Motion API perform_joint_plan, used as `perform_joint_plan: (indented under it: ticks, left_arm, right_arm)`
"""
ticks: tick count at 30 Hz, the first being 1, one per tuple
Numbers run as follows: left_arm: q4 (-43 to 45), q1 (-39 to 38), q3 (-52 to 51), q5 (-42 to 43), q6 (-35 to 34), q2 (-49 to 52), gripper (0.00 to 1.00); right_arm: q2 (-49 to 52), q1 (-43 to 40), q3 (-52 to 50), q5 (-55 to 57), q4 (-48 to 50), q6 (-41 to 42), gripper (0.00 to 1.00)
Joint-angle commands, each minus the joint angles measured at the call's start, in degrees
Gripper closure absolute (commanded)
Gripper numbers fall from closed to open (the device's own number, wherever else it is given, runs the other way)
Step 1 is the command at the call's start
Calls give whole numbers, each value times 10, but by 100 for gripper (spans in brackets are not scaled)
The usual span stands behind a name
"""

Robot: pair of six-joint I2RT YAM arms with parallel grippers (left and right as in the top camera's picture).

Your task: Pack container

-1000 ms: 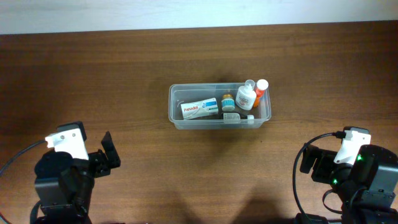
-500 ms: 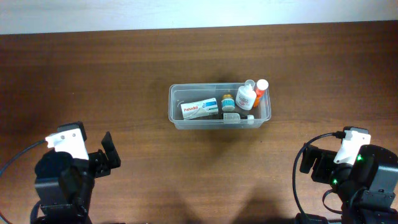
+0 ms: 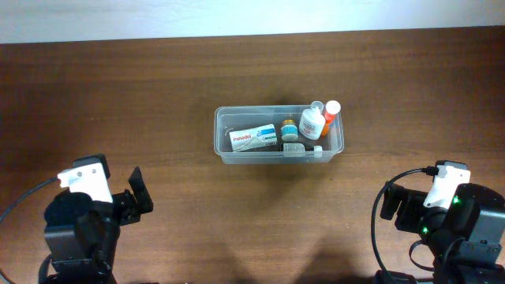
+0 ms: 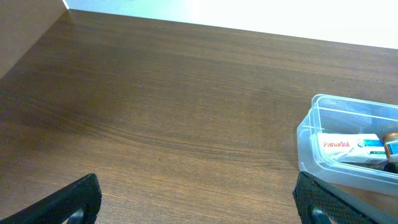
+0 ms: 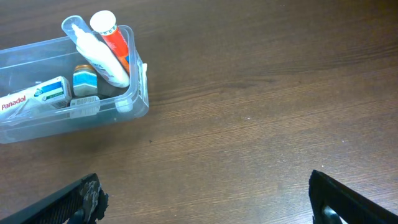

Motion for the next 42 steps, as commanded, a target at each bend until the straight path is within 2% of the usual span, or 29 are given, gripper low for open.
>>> perform_joint_plan:
  ticks: [1, 4, 6, 9, 20, 26, 29, 32, 34, 42]
  left_arm:
    - [3, 3, -4, 0, -5, -1, 1]
    - [3, 3, -4, 0, -5, -1, 0]
    - [3, 3, -4, 0, -5, -1, 0]
    - [3, 3, -4, 0, -5, -1, 0]
    - [3, 3, -4, 0, -5, -1, 0]
    - [3, 3, -4, 0, -5, -1, 0]
    - [3, 3, -4, 0, -5, -1, 0]
    - [3, 3, -4, 0, -5, -1, 1]
    - [3, 3, -4, 0, -5, -1, 1]
    - [3, 3, -4, 0, -5, -1, 0]
  right_arm:
    - [-3, 3, -3, 20, 2, -7, 2]
    - [-4, 4, -8, 16, 25, -8, 2]
    - [-22, 4, -31, -3, 78, -48, 2]
    - [-96, 3, -125, -65, 200, -110, 2]
    - [-333, 57, -437, -104, 535, -110, 2]
    - [-348, 56, -521, -102, 704, -143, 2]
    - [-348, 56, -543, -101, 722, -187, 2]
    - [-348, 56, -543, -83, 666, -191, 2]
    - [-348, 56, -543, -82, 593, -187, 2]
    - [-348, 56, -543, -80, 601, -167, 2]
